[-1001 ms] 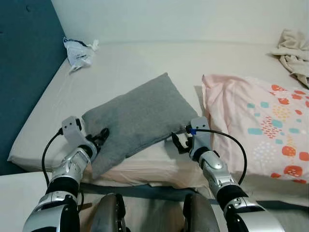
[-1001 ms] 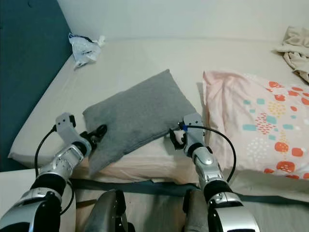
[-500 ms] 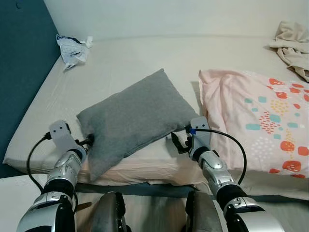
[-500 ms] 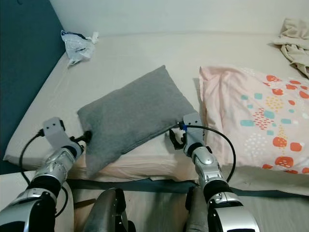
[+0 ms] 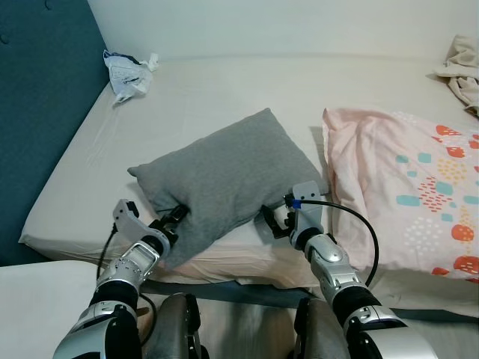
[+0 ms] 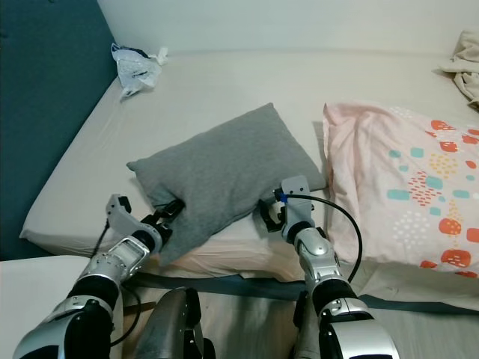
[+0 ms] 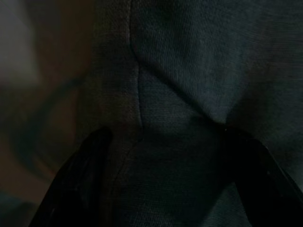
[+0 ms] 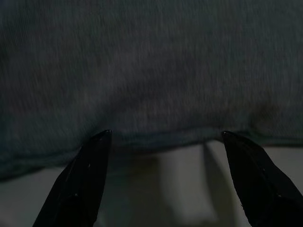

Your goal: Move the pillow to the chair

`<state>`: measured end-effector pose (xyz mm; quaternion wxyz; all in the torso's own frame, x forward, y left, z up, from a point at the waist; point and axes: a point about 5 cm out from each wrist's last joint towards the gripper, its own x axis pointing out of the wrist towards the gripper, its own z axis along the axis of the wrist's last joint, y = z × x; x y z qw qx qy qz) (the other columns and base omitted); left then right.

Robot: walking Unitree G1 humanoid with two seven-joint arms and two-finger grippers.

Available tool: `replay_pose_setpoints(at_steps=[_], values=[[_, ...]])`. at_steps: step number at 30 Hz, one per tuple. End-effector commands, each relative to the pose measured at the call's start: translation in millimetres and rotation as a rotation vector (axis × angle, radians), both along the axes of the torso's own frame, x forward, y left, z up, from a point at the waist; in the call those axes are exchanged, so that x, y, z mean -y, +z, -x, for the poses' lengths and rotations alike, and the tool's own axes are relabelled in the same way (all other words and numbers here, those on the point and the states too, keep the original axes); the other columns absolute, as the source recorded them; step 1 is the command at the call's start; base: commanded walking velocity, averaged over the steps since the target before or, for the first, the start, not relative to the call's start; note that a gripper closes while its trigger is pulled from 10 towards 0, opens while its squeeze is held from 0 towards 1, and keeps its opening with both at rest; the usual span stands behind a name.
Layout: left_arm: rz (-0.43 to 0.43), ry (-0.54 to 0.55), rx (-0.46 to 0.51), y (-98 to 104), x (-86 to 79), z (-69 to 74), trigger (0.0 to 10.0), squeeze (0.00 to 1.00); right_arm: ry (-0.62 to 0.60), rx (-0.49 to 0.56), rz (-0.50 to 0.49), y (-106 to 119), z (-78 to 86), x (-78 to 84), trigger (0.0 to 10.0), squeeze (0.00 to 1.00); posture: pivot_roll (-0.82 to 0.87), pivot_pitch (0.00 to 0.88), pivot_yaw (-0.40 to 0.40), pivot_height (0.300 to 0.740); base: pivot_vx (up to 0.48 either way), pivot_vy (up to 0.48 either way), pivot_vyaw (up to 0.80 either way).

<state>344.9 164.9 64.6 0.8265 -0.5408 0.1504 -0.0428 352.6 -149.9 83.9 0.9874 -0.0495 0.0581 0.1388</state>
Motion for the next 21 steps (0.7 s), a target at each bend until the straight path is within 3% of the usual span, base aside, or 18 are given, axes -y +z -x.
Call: replay_pose_setpoints(at_steps=[1, 2, 3, 4, 5, 6, 7, 8, 10, 15, 17, 21], values=[[0.121, -0.038, 0.079, 10.5, 11.4, -3.1, 10.0, 0.0, -0.009, -0.02, -0.022, -7.0, 4.3, -0.5, 10.0, 0.0, 0.04, 0.236, 0.04, 0.575, 0.0, 0.0, 0.0], [0.121, -0.038, 0.079, 10.5, 11.4, -3.1, 10.0, 0.0, -0.009, -0.02, -0.022, -7.0, 4.3, -0.5, 10.0, 0.0, 0.04, 0.236, 0.04, 0.575, 0.0, 0.0, 0.0], [0.129, -0.079, 0.114, 13.8, 14.2, -2.1, 6.4, 0.0, -0.009, -0.023, -0.022, -7.8, 4.6, -0.7, 10.0, 0.0, 0.05, 0.235, 0.038, 0.575, 0.0, 0.0, 0.0], [0.068, -0.123, 0.126, 13.1, 19.0, -0.9, 3.6, 0.0, -0.008, -0.025, -0.022, -8.1, 4.7, -1.1, 10.0, 0.0, 0.05, 0.234, 0.036, 0.575, 0.0, 0.0, 0.0], [0.068, -0.123, 0.126, 13.1, 19.0, -0.9, 3.6, 0.0, -0.008, -0.025, -0.022, -8.1, 4.7, -1.1, 10.0, 0.0, 0.05, 0.234, 0.036, 0.575, 0.0, 0.0, 0.0], [-0.099, -0.204, 0.14, 9.3, 27.9, 2.0, 0.0, 0.0, -0.006, -0.027, -0.022, -8.4, 4.7, -1.7, 10.0, 0.0, 0.05, 0.235, 0.035, 0.575, 0.0, 0.0, 0.0], [-0.182, -0.239, 0.149, 7.4, 32.0, 3.3, 0.0, 0.0, -0.005, -0.028, -0.021, -8.4, 4.6, -2.0, 10.0, 0.0, 0.05, 0.235, 0.035, 0.575, 0.0, 0.0, 0.0], [-0.182, -0.239, 0.149, 7.4, 32.0, 3.3, 0.0, 0.0, -0.005, -0.028, -0.021, -8.4, 4.6, -2.0, 10.0, 0.0, 0.05, 0.235, 0.035, 0.575, 0.0, 0.0, 0.0], [-0.307, -0.291, 0.178, 6.2, 40.0, 5.7, 0.0, 0.0, -0.004, -0.029, -0.021, -8.0, 4.1, -2.5, 10.0, 0.0, 0.05, 0.235, 0.035, 0.575, 0.0, 0.0, 0.0], [-0.403, -0.338, 0.219, 9.2, 50.0, 7.6, 0.0, 0.0, -0.008, -0.028, -0.019, -6.9, 2.9, -2.7, 10.0, 0.0, 0.05, 0.222, 0.039, 0.575, 0.0, 0.0, 0.0], [-0.5, -0.357, 0.243, 10.7, 50.3, 8.1, 0.0, 0.0, -0.015, -0.027, -0.018, -6.4, 2.4, -2.0, 10.0, 0.0, 0.06, 0.212, 0.042, 0.575, 0.0, 0.0, 0.0], [-0.55, -0.368, 0.263, 12.8, 48.4, 8.7, 0.0, 0.0, -0.022, -0.027, -0.019, -6.0, 2.0, -1.3, 10.0, 0.0, 0.06, 0.209, 0.042, 0.575, 0.0, 0.0, 0.0]])
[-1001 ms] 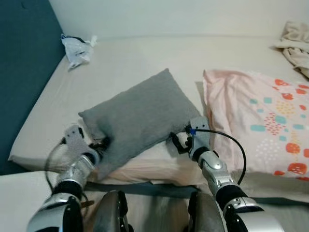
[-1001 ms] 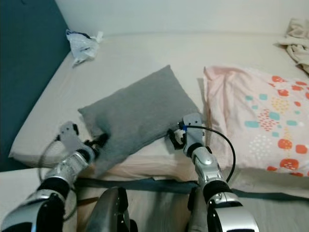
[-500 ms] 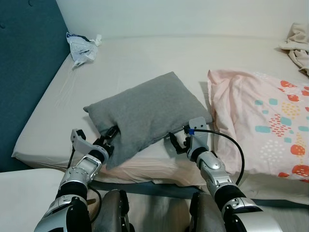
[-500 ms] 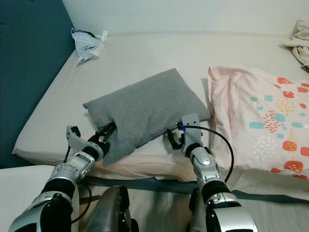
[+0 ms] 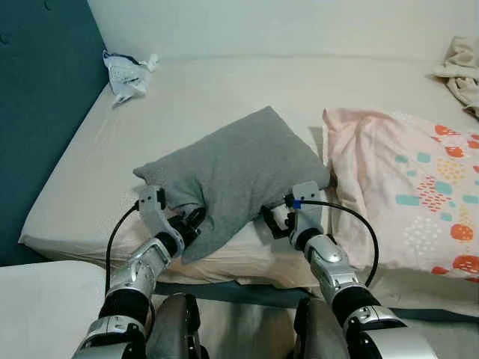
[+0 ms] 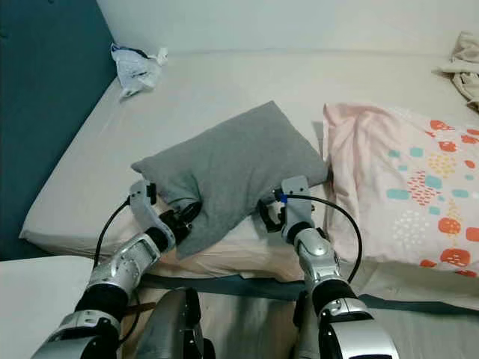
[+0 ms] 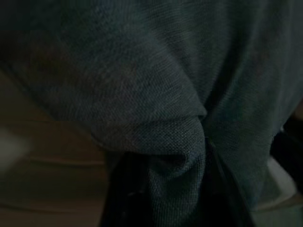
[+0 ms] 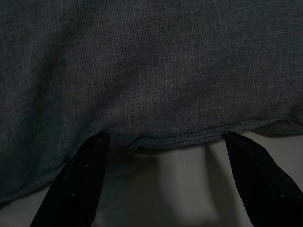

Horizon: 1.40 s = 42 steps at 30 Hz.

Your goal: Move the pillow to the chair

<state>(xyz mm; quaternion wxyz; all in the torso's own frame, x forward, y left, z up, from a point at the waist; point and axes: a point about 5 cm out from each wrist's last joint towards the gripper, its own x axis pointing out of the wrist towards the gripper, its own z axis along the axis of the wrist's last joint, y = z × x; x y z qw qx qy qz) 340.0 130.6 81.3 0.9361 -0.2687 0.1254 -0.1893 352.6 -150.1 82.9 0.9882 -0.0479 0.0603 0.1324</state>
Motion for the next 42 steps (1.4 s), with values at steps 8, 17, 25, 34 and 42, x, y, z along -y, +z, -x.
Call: replay_pose_setpoints(at_steps=[8, 17, 25, 34, 42], values=[[-0.032, -0.349, -0.012, 11.7, -22.3, 18.1, 0.0, 0.0, -0.103, 0.007, -0.116, 9.7, -5.4, 25.7, 10.0, 0.0, 0.06, 0.196, 0.034, 0.575, 0.0, 0.0, 0.0], [-0.204, -0.432, -0.083, 23.4, -99.2, 31.5, 0.0, 0.0, -0.238, 0.022, -0.187, 30.4, -11.7, 76.0, 10.0, 0.0, 0.06, 0.2, 0.028, 0.575, 0.0, 0.0, 0.0], [-0.418, -0.46, -0.173, 38.5, -150.8, 38.4, 0.0, 0.0, -0.189, 0.028, -0.154, 46.3, -18.0, 85.6, 10.0, 0.0, 0.06, 0.21, 0.023, 0.575, 0.0, 0.0, 0.0], [-0.609, -0.439, -0.187, 42.0, -163.8, 28.9, 0.0, 0.0, -0.055, -0.028, -0.129, 52.5, -25.5, 71.6, 10.0, 0.0, 0.06, 0.218, 0.027, 0.575, 0.0, 0.0, 0.0], [-0.654, -0.508, -0.077, 17.6, -117.2, 20.1, 0.0, 0.0, 0.071, -0.256, -0.136, 13.2, -12.4, 48.7, 10.0, 0.59, 0.07, 0.228, 0.034, 0.575, 0.0, 0.0, 0.0]])
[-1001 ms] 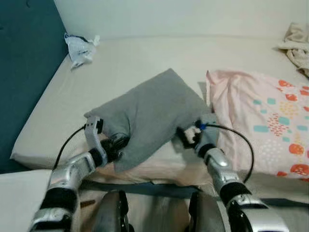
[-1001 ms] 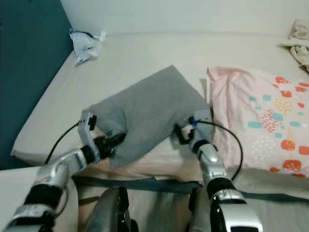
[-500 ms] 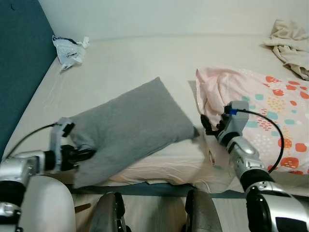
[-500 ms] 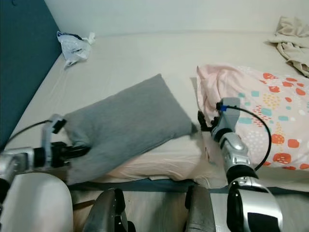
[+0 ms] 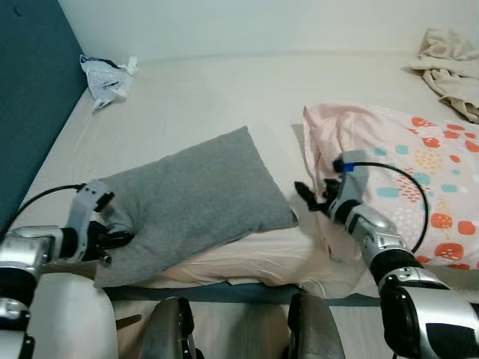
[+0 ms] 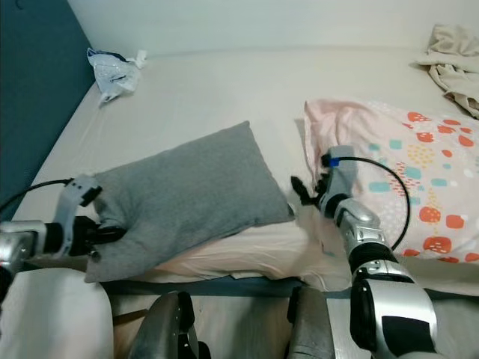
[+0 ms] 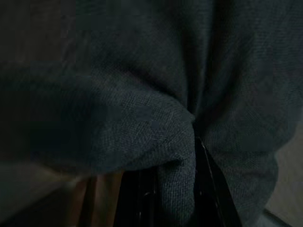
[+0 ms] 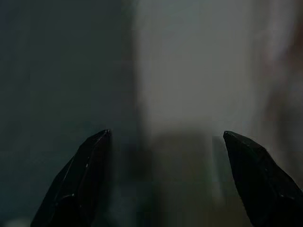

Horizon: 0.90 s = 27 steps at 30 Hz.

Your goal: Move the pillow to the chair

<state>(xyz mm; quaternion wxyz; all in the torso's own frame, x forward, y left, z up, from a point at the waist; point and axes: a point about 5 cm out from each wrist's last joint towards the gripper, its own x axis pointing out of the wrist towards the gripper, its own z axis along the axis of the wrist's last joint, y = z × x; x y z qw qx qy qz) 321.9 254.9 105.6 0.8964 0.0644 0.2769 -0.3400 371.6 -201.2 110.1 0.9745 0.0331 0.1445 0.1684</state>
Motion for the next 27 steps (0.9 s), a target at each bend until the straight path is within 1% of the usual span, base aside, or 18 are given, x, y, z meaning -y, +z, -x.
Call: replay_pose_setpoints(at_steps=[1, 2, 3, 5, 7, 9, 12, 14, 16, 17, 18, 19, 20, 21, 22, 23, 25, 27], values=[[-0.003, -0.037, 0.016, -8.1, 11.1, 0.8, 0.0, 0.0, 0.02, -0.067, 0.003, -15.6, 7.2, -3.8, 10.0, 0.59, 0.07, 0.228, 0.034, 0.575, 0.0, 0.0, 0.0], [-0.003, -0.037, 0.016, -8.1, 11.1, 0.8, 0.0, 0.0, 0.02, -0.067, 0.003, -15.6, 7.2, -3.8, 10.0, 0.59, 0.07, 0.228, 0.034, 0.575, 0.0, 0.0, 0.0], [0.019, -0.03, 0.026, -9.4, 16.4, -0.5, 0.0, 0.0, 0.016, -0.071, -0.02, -16.6, 7.3, -6.2, 10.0, 1.0, 0.07, 0.231, 0.033, 0.575, 0.0, 0.0, 0.0], [0.066, -0.014, 0.05, -11.7, 27.7, -2.4, 0.0, 0.0, 0.031, -0.074, -0.093, -18.2, 7.5, -14.5, 10.0, 1.0, 0.07, 0.231, 0.033, 0.575, 0.0, 0.0, 0.0], [0.09, -0.012, 0.055, -13.4, 33.4, -1.7, 0.0, 0.0, 0.047, -0.078, -0.131, -19.4, 7.9, -20.7, 10.0, 1.0, 0.08, 0.23, 0.03, 0.575, 0.0, 0.0, 0.0], [0.095, -0.015, 0.055, -14.1, 34.7, -1.0, 0.0, 0.0, 0.053, -0.081, -0.137, -19.9, 8.0, -22.7, 10.0, 1.0, 0.08, 0.23, 0.03, 0.575, 0.0, 0.0, 0.0], [0.104, -0.017, 0.053, -19.5, 38.2, 2.7, 0.0, 0.0, 0.069, -0.104, -0.172, -24.7, 9.9, -32.1, 10.0, 1.0, 0.09, 0.227, 0.029, 0.575, 0.0, 0.0, 0.0], [0.106, -0.018, 0.054, -22.3, 40.0, 4.7, 0.0, 0.0, 0.084, -0.119, -0.218, -27.3, 11.1, -40.6, 10.0, 1.0, 0.09, 0.225, 0.029, 0.575, 0.0, 0.0, 0.0], [0.114, -0.018, 0.054, -24.3, 42.3, 6.1, 0.0, 0.0, 0.132, -0.14, -0.299, -27.5, 12.0, -53.7, 10.0, 1.0, 0.09, 0.222, 0.03, 0.575, 0.0, 0.0, 0.0], [0.114, -0.018, 0.054, -24.3, 42.3, 6.1, 0.0, 0.0, 0.132, -0.14, -0.299, -27.5, 12.0, -53.7, 10.0, 1.0, 0.09, 0.222, 0.03, 0.575, 0.0, 0.0, 0.0], [0.119, -0.01, 0.061, -24.8, 44.5, 5.9, 0.0, 0.0, 0.22, -0.142, -0.336, -26.4, 13.7, -66.4, 10.0, 0.7, 0.09, 0.22, 0.033, 0.575, 0.0, 0.0, 0.0], [0.128, 0.0, 0.069, -24.8, 46.9, 5.1, 0.0, 0.0, 0.301, -0.152, -0.354, -26.4, 16.3, -77.7, 10.0, 0.0, 0.08, 0.218, 0.034, 0.575, 0.0, 0.0, 0.0], [0.134, 0.008, 0.074, -24.6, 48.5, 4.5, 0.0, 0.0, 0.353, -0.158, -0.359, -26.6, 18.2, -84.5, 10.0, 0.0, 0.08, 0.218, 0.034, 0.575, 0.0, 0.0, 0.0], [0.141, 0.051, 0.099, -23.0, 51.7, 0.4, 0.0, 0.0, 0.413, -0.155, -0.357, -26.1, 20.3, -94.1, 10.0, 0.0, 0.08, 0.216, 0.034, 0.575, 0.0, 0.0, 0.0], [0.146, 0.082, 0.116, -21.8, 53.7, -2.5, 0.0, 0.0, 0.442, -0.151, -0.352, -25.9, 21.3, -99.2, 10.0, 0.0, 0.08, 0.216, 0.034, 0.575, 0.0, 0.0, 0.0], [0.146, 0.082, 0.116, -21.8, 53.7, -2.5, 0.0, 0.0, 0.442, -0.151, -0.352, -25.9, 21.3, -99.2, 10.0, 0.0, 0.08, 0.216, 0.034, 0.575, 0.0, 0.0, 0.0], [0.19, 0.137, 0.149, -18.0, 61.8, -8.7, 0.0, 0.0, 0.485, -0.13, -0.39, -21.3, 21.7, -111.7, 10.0, 0.0, 0.08, 0.213, 0.033, 0.575, 0.0, 0.0, 0.0], [0.207, 0.148, 0.153, -17.2, 64.4, -10.0, 0.0, 0.0, 0.49, -0.123, -0.403, -19.7, 21.5, -114.6, 10.0, 0.0, 0.08, 0.213, 0.033, 0.575, 0.0, 0.0, 0.0]])
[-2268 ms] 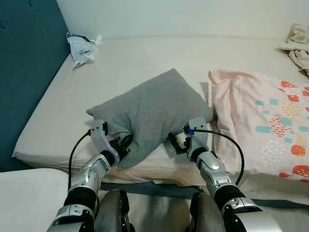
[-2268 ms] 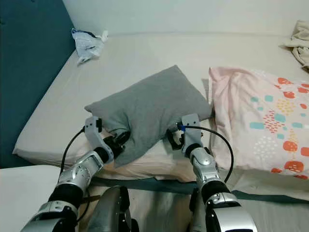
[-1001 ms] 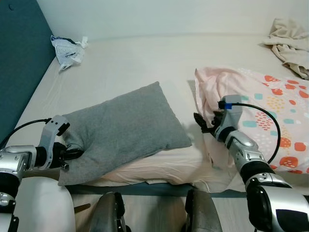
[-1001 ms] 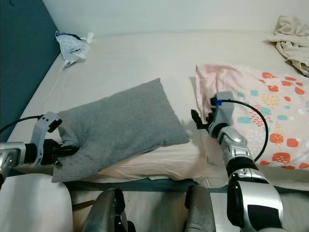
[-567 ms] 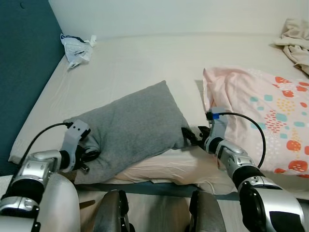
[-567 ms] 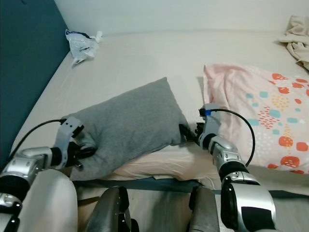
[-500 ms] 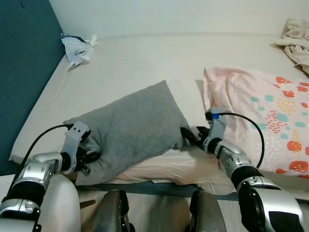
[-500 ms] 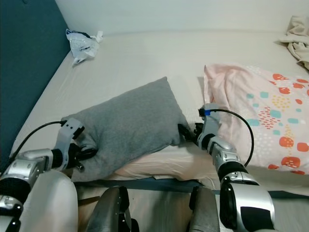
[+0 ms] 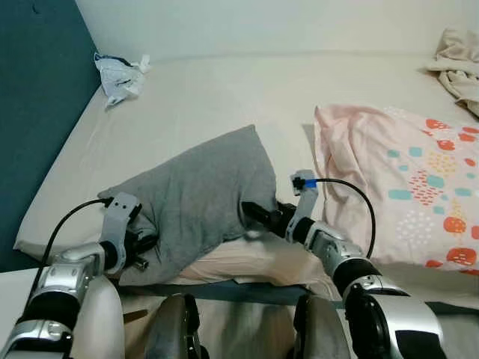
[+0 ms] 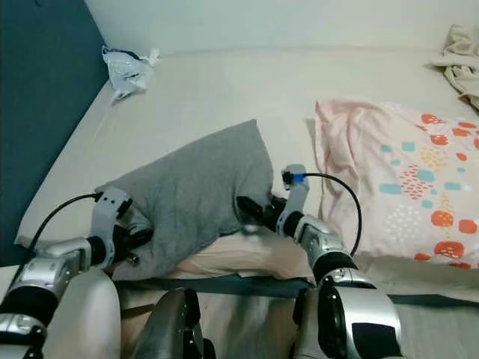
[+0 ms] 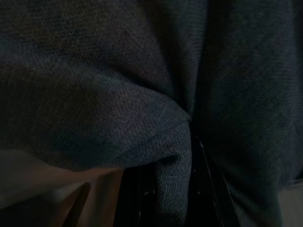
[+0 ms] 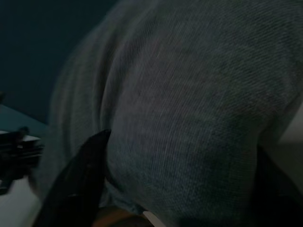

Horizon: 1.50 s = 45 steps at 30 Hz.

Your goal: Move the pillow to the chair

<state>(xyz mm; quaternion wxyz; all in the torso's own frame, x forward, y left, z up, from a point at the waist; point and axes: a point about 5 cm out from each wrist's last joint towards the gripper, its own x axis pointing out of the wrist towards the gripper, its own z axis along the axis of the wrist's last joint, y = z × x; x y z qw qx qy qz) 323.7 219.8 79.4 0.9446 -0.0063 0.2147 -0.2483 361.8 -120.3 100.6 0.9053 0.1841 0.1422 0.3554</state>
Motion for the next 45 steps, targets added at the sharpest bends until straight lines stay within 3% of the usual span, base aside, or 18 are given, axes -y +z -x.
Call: replay_pose_setpoints(at_steps=[1, 8, 14, 15, 16, 17, 20, 23, 24, 26, 27, 28, 31, 33, 34, 37, 41, 45], values=[[0.093, -0.075, 0.069, 9.3, 34.1, -9.0, 0.0, 0.0, 0.124, -0.043, -0.043, -9.4, 10.6, -35.7, 0.0, 0.0, 0.07, 0.211, 0.034, 0.575, 0.0, 0.0, 0.0], [0.162, -0.015, 0.063, 7.3, 49.3, -9.6, 0.0, 0.0, -0.141, 0.005, 0.094, -14.4, 3.7, -21.3, 0.0, 0.0, 0.07, 0.2, 0.033, 0.575, 0.0, 0.0, 0.0], [0.269, 0.073, 0.078, 15.4, 54.2, -7.4, 0.0, 0.0, -0.263, 0.181, 0.042, 9.1, -2.4, -15.4, 0.0, 0.0, 0.06, 0.164, 0.021, 0.575, 0.0, 0.0, 0.0], [0.297, 0.1, 0.077, 16.0, 53.7, -6.4, 1.1, 0.0, -0.286, 0.202, 0.041, 11.7, -2.6, -14.2, 0.0, 0.0, 0.05, 0.152, 0.022, 0.575, 0.0, 0.0, 0.0], [0.297, 0.1, 0.077, 16.0, 53.7, -6.4, 1.1, 0.0, -0.286, 0.202, 0.041, 11.7, -2.6, -14.2, 0.0, 0.0, 0.05, 0.152, 0.022, 0.575, 0.0, 0.0, 0.0], [0.321, 0.117, 0.076, 16.2, 52.8, -3.9, 3.4, 0.0, -0.312, 0.218, 0.029, 14.1, -2.7, -13.0, 0.0, 0.0, 0.05, 0.137, 0.027, 0.575, 0.0, 0.0, 0.0], [0.362, 0.156, 0.076, 15.7, 50.7, -0.6, 2.4, 0.0, -0.351, 0.238, 0.016, 17.3, -3.0, -11.7, 0.0, 0.0, 0.04, 0.125, 0.033, 0.575, 0.0, 0.0, 0.0], [0.488, 0.201, 0.085, 23.3, 51.2, 3.5, 4.2, 0.0, -0.408, 0.304, -0.017, 32.7, -6.1, -8.1, 0.0, 0.0, 0.03, 0.101, 0.05, 0.575, 0.0, 0.0, 0.0], [0.504, 0.204, 0.113, 29.4, 53.1, 3.2, 5.7, 0.0, -0.419, 0.333, -0.038, 41.6, -7.7, -7.1, 0.0, 0.0, 0.03, 0.096, 0.054, 0.575, 0.0, 0.0, 0.0], [0.518, 0.226, 0.147, 36.1, 54.7, 1.8, 5.1, 0.0, -0.425, 0.365, -0.055, 50.2, -8.5, -6.8, 0.0, 0.0, 0.02, 0.091, 0.059, 0.575, 0.0, 0.0, 0.0], [0.517, 0.262, 0.245, 54.6, 59.5, -5.3, 8.5, 0.0, -0.439, 0.437, -0.101, 69.8, -9.3, -6.6, 0.0, 0.0, 0.02, 0.081, 0.06, 0.575, 0.0, 0.0, 0.0], [0.523, 0.311, 0.305, 69.6, 63.4, -11.5, 10.0, 0.0, -0.454, 0.484, -0.12, 82.4, -8.8, -5.7, 0.0, 0.0, 0.02, 0.075, 0.057, 0.575, 0.0, 0.0, 0.0], [0.525, 0.401, 0.36, 84.5, 66.6, -19.0, 10.0, 0.0, -0.476, 0.513, -0.162, 93.4, -8.0, -4.8, 0.0, 0.0, 0.02, 0.073, 0.056, 0.575, 0.0, 0.0, 0.0], [0.538, 0.399, 0.305, 86.5, 74.9, -20.7, 10.0, 0.0, -0.527, 0.529, -0.153, 97.1, -7.9, -1.9, 0.0, 0.0, 0.02, 0.066, 0.055, 0.575, 0.0, 0.0, 0.0], [0.498, 0.363, 0.33, 89.7, 82.8, -19.0, 10.0, 0.0, -0.561, 0.525, -0.104, 93.6, -7.9, -0.5, 10.0, 0.0, 0.02, 0.061, 0.055, 0.575, 0.0, 0.0, 0.0], [0.343, 0.329, 0.414, 88.9, 92.7, -15.2, 10.0, 0.0, -0.571, 0.523, 0.074, 72.9, -3.6, -0.3, 10.0, 0.0, 0.02, 0.057, 0.057, 0.575, 0.0, 0.0, 0.0], [0.289, 0.386, 0.459, 86.8, 89.9, -11.7, 10.0, 0.0, -0.532, 0.531, 0.204, 54.8, 6.2, -3.3, 10.0, 0.0, 0.02, 0.059, 0.057, 0.575, 0.0, 0.0, 0.0], [0.213, 0.495, 0.417, 72.9, 82.1, -9.5, 10.0, 0.0, -0.468, 0.584, 0.366, 41.4, 18.9, -10.3, 10.0, 0.0, 0.02, 0.067, 0.056, 0.575, 0.0, 0.0, 0.0]])
